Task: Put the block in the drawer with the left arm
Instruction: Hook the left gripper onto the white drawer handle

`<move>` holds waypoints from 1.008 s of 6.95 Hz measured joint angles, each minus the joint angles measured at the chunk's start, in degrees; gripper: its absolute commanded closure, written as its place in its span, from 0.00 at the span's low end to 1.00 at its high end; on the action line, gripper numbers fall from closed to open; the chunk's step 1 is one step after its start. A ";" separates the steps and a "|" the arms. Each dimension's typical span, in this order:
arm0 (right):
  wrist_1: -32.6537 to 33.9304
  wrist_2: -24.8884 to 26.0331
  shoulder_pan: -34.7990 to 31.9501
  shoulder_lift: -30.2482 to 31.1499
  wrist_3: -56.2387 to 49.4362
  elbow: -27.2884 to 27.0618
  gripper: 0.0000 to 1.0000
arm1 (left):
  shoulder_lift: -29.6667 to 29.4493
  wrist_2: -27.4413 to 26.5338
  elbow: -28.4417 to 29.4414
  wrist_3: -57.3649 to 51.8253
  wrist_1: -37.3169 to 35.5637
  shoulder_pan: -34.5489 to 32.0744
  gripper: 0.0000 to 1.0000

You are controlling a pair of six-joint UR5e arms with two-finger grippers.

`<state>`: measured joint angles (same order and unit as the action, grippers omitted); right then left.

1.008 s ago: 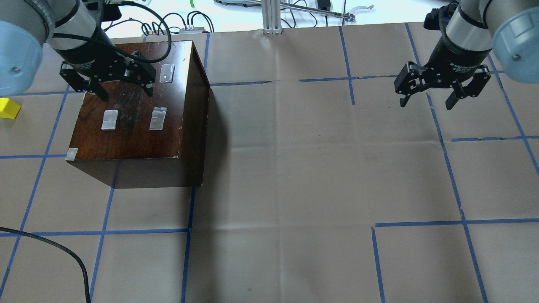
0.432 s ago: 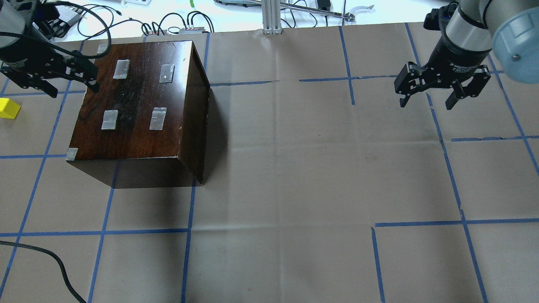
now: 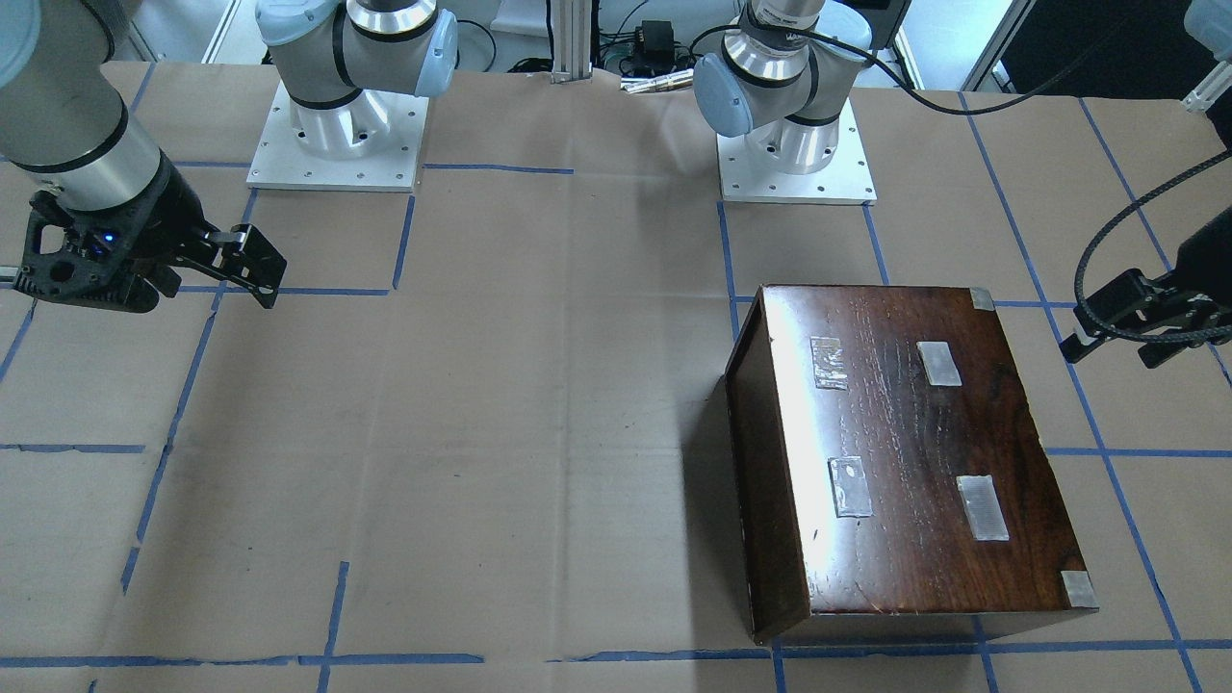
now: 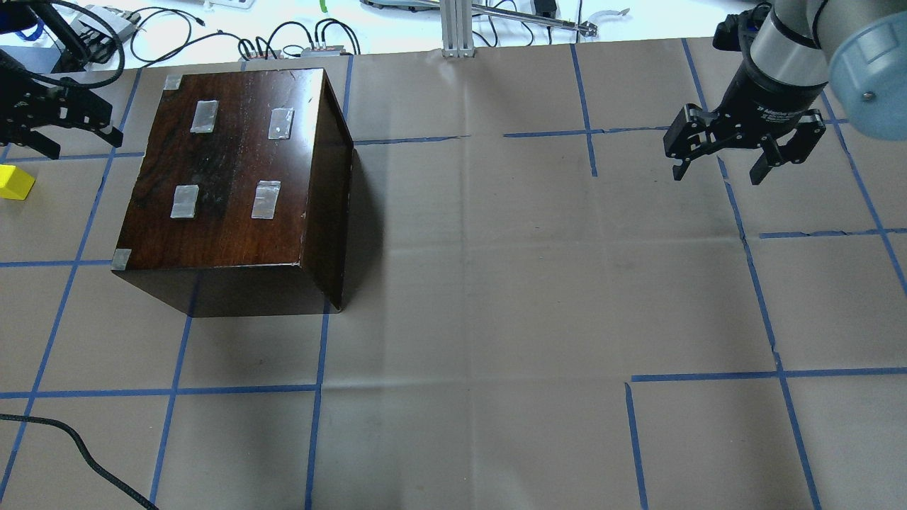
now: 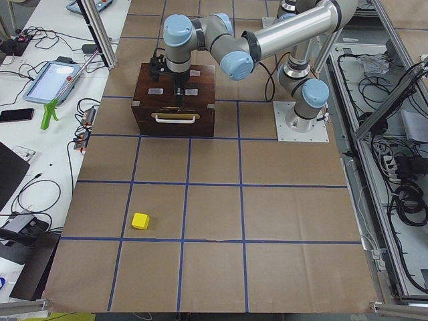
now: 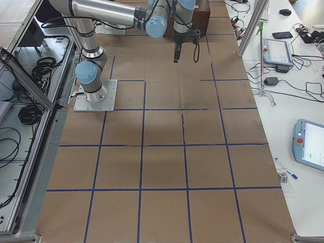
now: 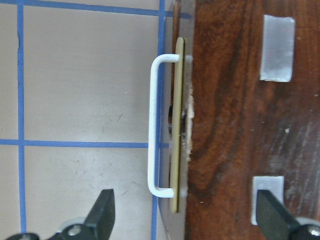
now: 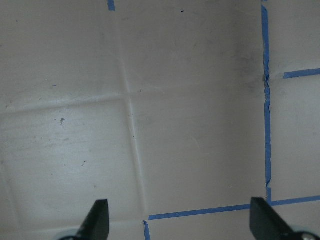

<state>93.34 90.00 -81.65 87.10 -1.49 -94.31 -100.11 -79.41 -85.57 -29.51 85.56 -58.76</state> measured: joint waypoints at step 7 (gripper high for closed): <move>0.00 0.00 0.00 0.02 0.02 0.00 0.00 | -5.17 3.76 -1.22 -6.74 2.13 4.23 0.02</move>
<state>93.34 90.00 -81.65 87.12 -1.47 -94.31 -105.28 -75.65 -86.79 -36.25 87.69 -54.53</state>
